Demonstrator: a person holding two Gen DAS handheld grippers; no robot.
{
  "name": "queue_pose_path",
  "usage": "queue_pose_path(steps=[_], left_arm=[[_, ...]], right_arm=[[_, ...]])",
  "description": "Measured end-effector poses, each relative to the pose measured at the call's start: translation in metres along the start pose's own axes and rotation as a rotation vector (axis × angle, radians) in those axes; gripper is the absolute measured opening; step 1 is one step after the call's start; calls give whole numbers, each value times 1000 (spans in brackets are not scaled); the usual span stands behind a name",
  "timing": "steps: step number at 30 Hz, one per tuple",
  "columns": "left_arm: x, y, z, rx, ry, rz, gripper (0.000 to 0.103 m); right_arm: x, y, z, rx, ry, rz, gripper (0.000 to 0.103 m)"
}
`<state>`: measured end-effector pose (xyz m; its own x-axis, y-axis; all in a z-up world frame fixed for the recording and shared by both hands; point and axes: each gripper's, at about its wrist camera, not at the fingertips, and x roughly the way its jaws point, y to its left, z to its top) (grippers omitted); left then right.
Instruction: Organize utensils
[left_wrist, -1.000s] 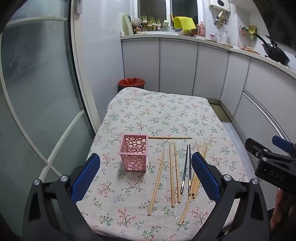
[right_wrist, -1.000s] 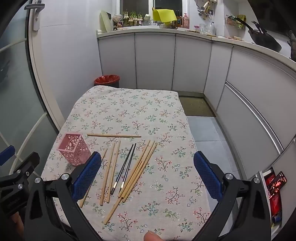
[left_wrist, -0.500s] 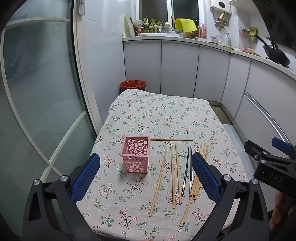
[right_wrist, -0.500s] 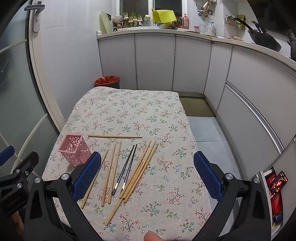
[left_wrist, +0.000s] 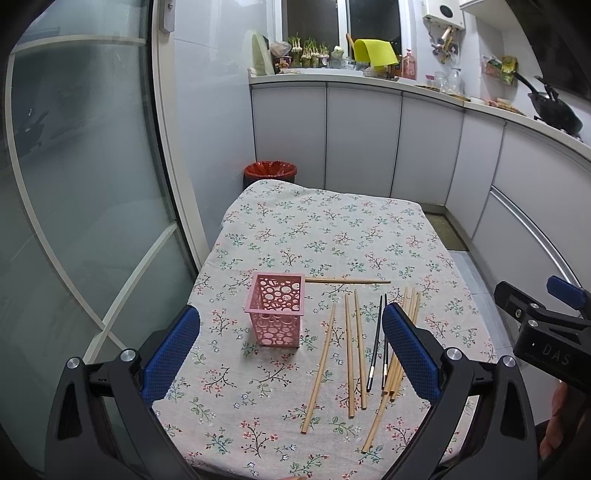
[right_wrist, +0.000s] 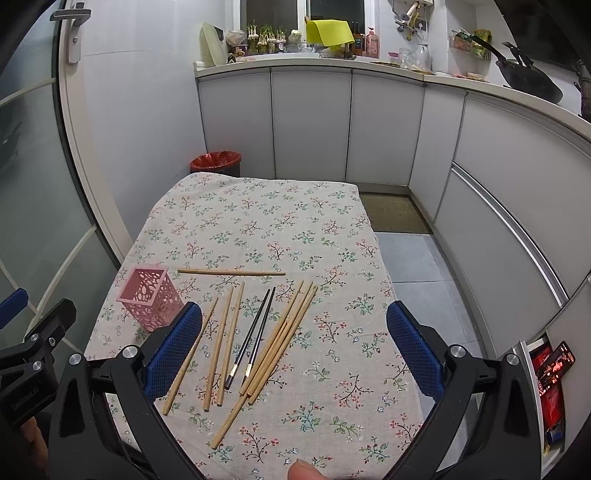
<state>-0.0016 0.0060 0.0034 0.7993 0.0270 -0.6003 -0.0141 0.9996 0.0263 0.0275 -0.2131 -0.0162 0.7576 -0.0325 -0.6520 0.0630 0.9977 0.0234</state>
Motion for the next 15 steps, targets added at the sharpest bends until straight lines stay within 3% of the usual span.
queue_pose_path(steps=[15], left_arm=[[1,2,-4,0,-12,8,96]], right_arm=[[-1,-1,0,7,-5,2,96]])
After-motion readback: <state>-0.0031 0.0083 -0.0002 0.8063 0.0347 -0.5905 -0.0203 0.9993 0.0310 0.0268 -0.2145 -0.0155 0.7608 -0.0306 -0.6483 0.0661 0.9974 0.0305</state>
